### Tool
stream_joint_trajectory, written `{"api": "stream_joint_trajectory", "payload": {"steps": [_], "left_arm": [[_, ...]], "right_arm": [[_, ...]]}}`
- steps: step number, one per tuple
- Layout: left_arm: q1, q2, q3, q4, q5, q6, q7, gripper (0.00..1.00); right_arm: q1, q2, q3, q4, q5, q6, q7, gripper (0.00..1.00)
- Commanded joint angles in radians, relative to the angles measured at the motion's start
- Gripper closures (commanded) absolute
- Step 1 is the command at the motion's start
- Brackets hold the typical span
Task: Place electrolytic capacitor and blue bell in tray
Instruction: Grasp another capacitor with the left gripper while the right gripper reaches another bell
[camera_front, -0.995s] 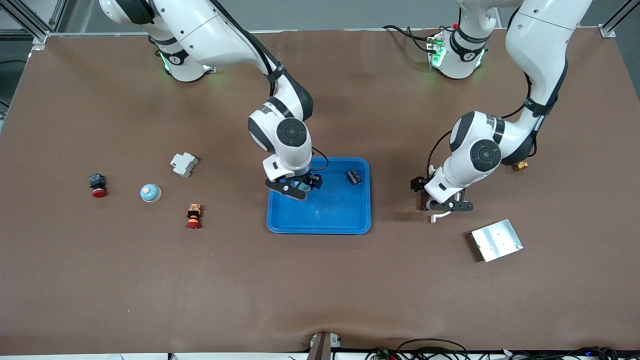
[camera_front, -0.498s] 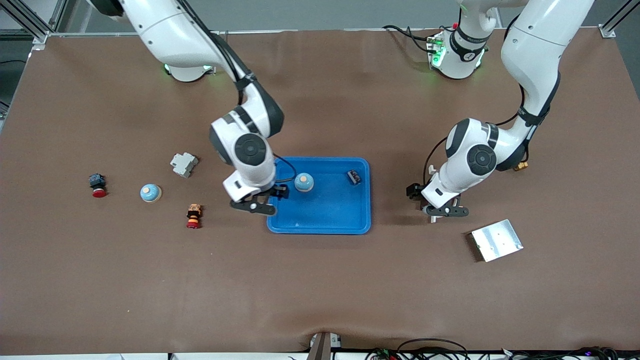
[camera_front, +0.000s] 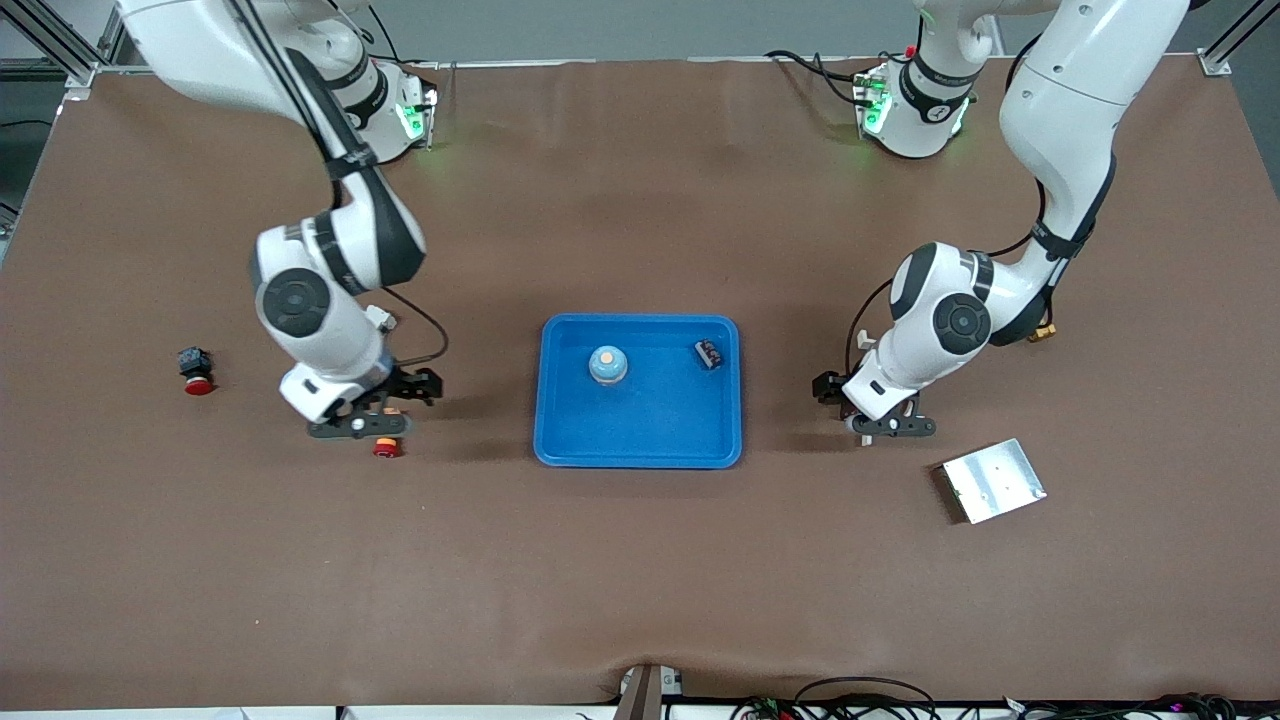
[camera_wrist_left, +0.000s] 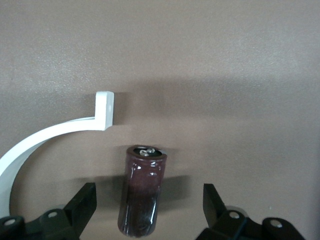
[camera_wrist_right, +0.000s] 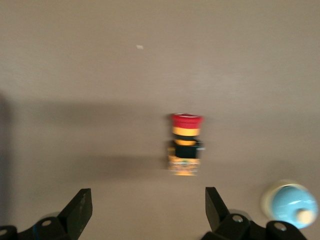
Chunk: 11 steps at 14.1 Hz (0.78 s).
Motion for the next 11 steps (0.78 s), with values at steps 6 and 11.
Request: {"api": "stream_joint_trajectory", "payload": {"steps": [6, 11], "left_arm": [[0.000, 0.011, 0.000, 0.021, 0.018, 0.008, -0.004, 0.88], [0.003, 0.005, 0.001, 0.023, 0.018, 0.007, -0.025, 0.99]], "right_arm": [[-0.225, -0.089, 0.026, -0.265, -0.014, 0.267, -0.308, 0.00], [-0.321, -0.057, 0.027, -0.271, -0.011, 0.278, -0.458, 0.00]]}}
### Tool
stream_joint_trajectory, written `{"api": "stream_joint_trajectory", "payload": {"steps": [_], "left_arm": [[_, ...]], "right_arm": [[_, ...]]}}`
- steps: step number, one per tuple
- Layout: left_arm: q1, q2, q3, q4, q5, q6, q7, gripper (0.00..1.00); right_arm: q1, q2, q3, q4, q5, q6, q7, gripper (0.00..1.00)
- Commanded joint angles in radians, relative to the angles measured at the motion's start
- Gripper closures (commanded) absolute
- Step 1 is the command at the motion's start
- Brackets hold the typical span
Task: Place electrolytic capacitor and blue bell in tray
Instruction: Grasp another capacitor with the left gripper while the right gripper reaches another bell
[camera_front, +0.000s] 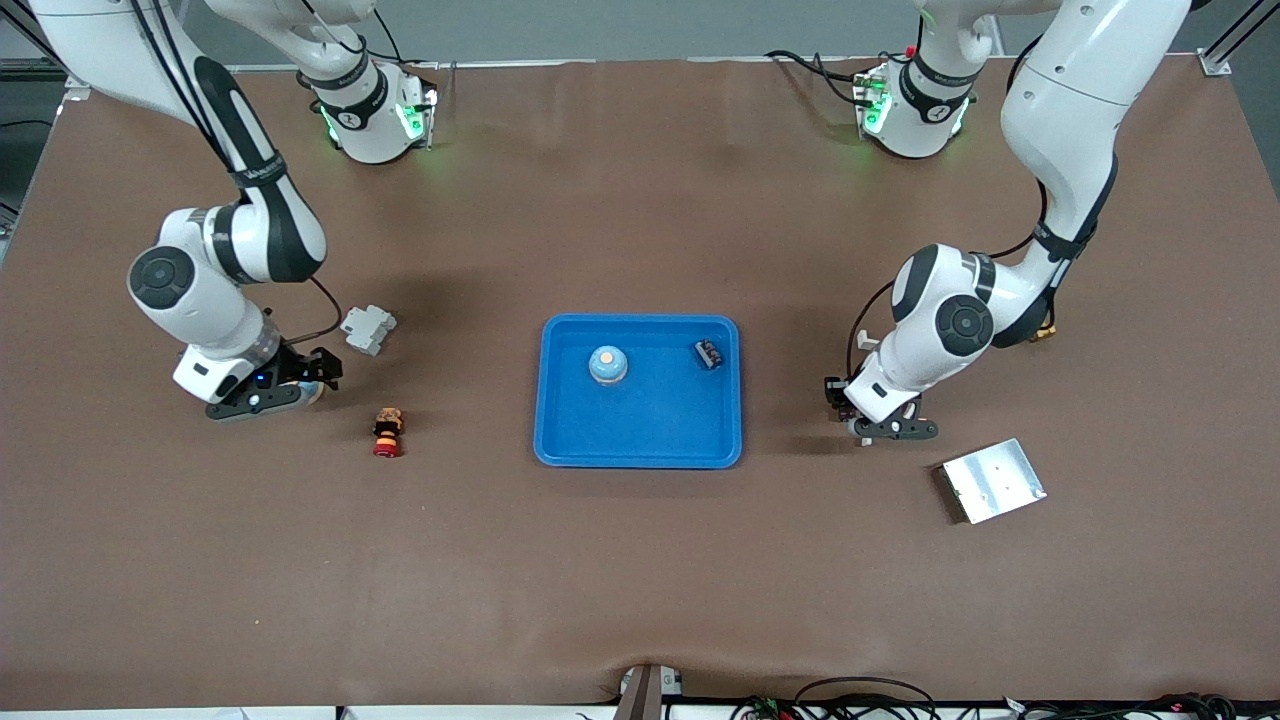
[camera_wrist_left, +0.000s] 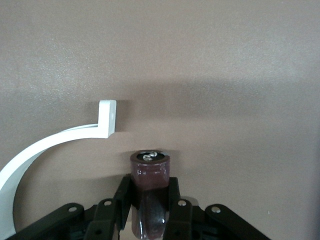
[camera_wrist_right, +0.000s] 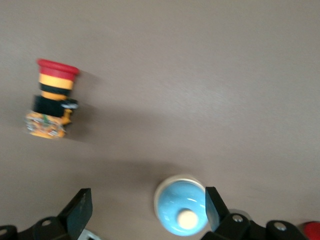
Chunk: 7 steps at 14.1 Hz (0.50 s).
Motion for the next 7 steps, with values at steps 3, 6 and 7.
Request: {"api": "stream_joint_trajectory", "payload": {"steps": [3, 6, 7], "left_arm": [[0.002, -0.005, -0.002, 0.031, 0.016, -0.003, -0.040, 0.99], [-0.015, -0.004, -0.006, 0.084, 0.016, -0.004, -0.173, 0.99], [-0.025, -0.004, -0.008, 0.101, 0.016, -0.007, -0.204, 0.99]], "right_arm": [[-0.079, 0.015, 0.026, -0.020, -0.011, 0.008, -0.076, 0.00], [-0.086, 0.035, 0.026, -0.020, -0.009, 0.019, -0.091, 0.00], [-0.091, 0.046, 0.026, -0.020, -0.009, 0.021, -0.093, 0.00]]}}
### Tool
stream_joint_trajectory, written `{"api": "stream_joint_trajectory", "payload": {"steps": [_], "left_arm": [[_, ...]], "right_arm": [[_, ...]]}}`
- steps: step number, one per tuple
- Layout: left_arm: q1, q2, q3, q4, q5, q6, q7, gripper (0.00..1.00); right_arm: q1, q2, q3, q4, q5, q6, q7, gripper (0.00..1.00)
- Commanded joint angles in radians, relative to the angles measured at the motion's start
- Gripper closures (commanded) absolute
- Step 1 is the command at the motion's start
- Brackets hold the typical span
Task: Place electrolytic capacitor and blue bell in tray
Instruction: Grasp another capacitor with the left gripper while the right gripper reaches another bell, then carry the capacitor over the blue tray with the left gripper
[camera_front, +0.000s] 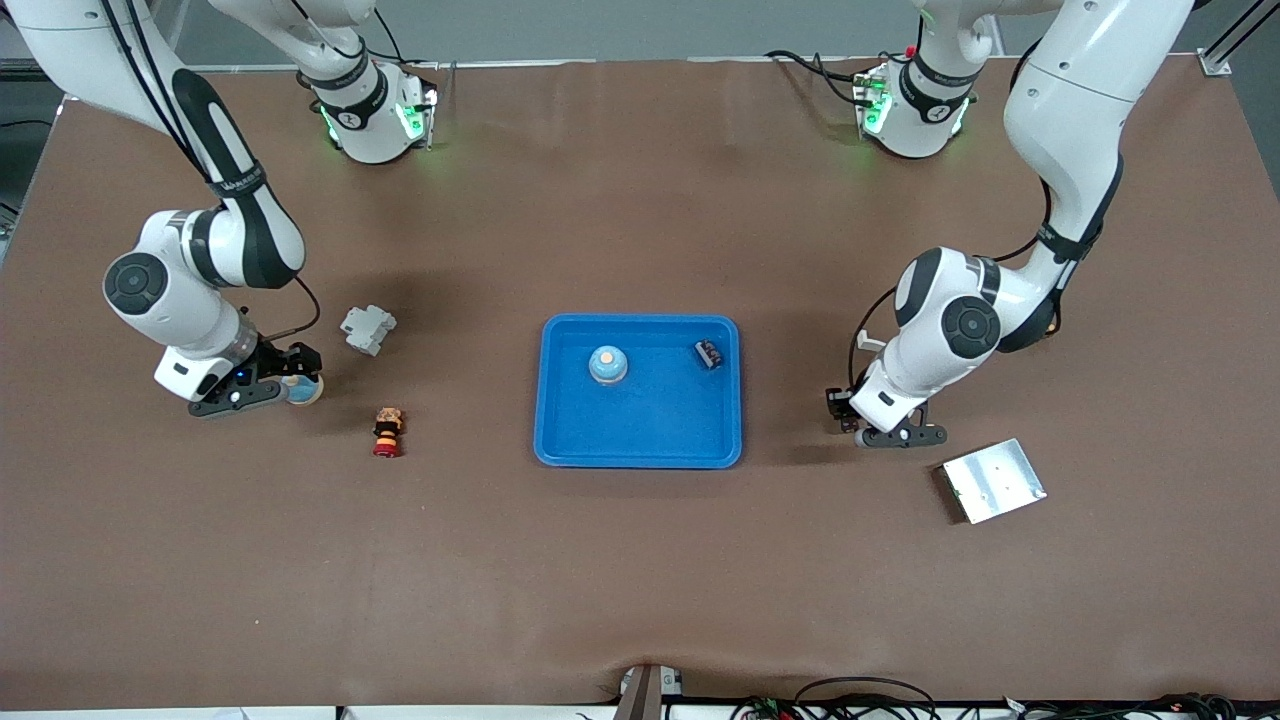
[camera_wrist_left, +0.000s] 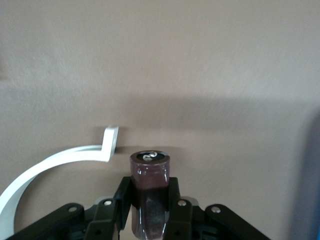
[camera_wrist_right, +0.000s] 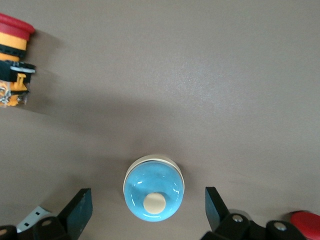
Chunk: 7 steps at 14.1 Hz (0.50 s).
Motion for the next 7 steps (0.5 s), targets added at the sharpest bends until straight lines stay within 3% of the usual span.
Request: {"api": "stream_joint_trajectory", "payload": {"steps": [1, 7], "left_arm": [[-0.028, -0.003, -0.003, 0.052, 0.016, -0.015, -0.103, 0.99], [-0.118, 0.007, -0.005, 0.214, 0.009, -0.176, -0.398, 0.99]], "right_arm": [[-0.036, 0.023, 0.025, -0.006, -0.009, 0.017, -0.016, 0.00], [-0.036, 0.053, 0.025, -0.003, -0.009, 0.037, -0.018, 0.00]]}}
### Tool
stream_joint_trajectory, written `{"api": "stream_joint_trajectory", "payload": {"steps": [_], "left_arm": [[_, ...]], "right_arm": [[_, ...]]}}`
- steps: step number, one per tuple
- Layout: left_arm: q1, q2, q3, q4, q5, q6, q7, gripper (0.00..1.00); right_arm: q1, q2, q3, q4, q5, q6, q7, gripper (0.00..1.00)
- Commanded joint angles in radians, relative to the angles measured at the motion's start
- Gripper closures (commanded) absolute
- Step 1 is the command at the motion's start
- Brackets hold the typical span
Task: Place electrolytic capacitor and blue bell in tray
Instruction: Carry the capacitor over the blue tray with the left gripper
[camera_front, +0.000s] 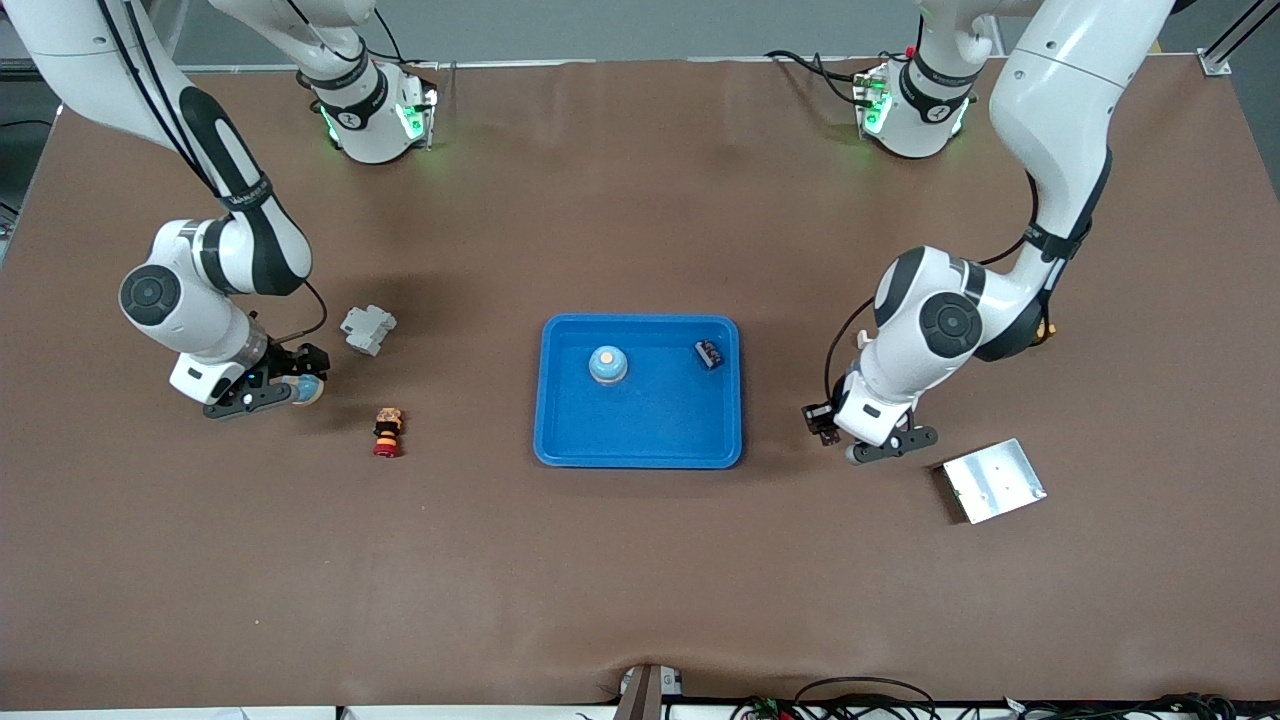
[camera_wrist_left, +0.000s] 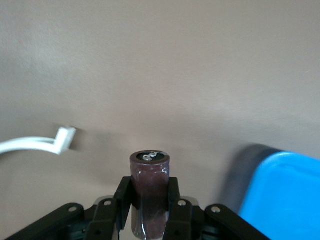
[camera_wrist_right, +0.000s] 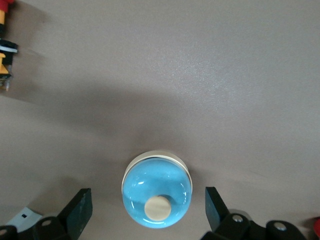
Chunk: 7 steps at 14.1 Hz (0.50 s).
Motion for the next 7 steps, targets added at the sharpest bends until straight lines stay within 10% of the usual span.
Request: {"api": "stream_joint_trajectory", "payload": {"steps": [1, 7], "left_arm": [[-0.051, 0.012, 0.003, 0.114, 0.009, -0.103, -0.140, 0.99], [-0.166, 0.099, 0.003, 0.250, 0.009, -0.119, -0.351, 0.99]], "right_arm": [[-0.030, 0.013, 0.024, -0.001, -0.009, 0.022, -0.014, 0.00], [-0.040, 0.029, 0.023, -0.001, -0.009, 0.044, -0.026, 0.00]]}}
